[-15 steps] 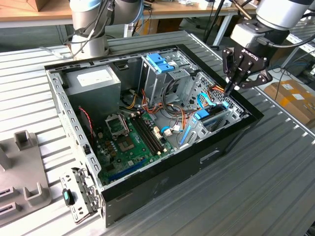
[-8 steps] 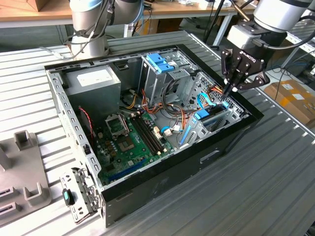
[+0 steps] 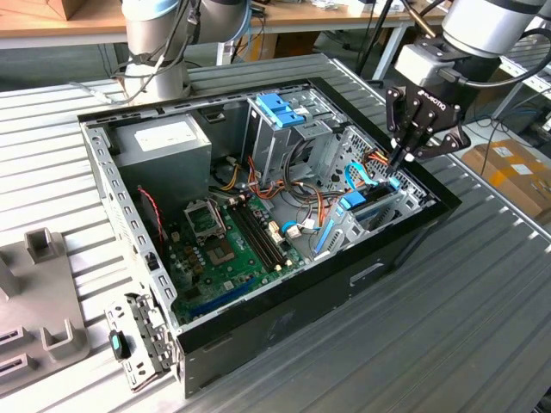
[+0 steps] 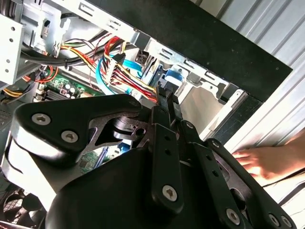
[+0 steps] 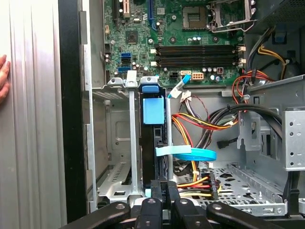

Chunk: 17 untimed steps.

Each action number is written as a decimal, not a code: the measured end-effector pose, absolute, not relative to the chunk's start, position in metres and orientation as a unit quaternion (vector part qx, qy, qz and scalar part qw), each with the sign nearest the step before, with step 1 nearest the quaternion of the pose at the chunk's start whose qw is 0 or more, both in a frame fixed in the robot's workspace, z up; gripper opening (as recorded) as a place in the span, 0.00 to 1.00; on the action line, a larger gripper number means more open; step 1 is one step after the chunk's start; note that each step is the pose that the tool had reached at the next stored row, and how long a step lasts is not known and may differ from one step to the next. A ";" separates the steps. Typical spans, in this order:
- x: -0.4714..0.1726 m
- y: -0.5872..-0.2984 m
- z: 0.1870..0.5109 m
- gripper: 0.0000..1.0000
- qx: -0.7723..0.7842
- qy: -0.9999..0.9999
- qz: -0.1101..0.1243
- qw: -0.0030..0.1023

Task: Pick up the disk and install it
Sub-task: 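Insert the second disk wire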

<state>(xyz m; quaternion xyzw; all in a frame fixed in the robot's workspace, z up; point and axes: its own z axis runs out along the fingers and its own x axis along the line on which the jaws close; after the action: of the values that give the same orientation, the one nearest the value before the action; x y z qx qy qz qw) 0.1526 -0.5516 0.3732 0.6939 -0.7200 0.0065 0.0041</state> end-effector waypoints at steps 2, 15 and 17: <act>0.150 -0.551 0.373 0.16 0.694 -0.720 0.007 0.004; 0.138 -0.552 0.369 0.16 0.694 -0.720 0.007 0.004; 0.139 -0.551 0.367 0.16 0.694 -0.720 0.006 0.004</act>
<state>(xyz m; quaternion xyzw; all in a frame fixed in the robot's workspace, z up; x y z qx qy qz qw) 0.1391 -0.5514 0.3672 0.6941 -0.7199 0.0065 0.0041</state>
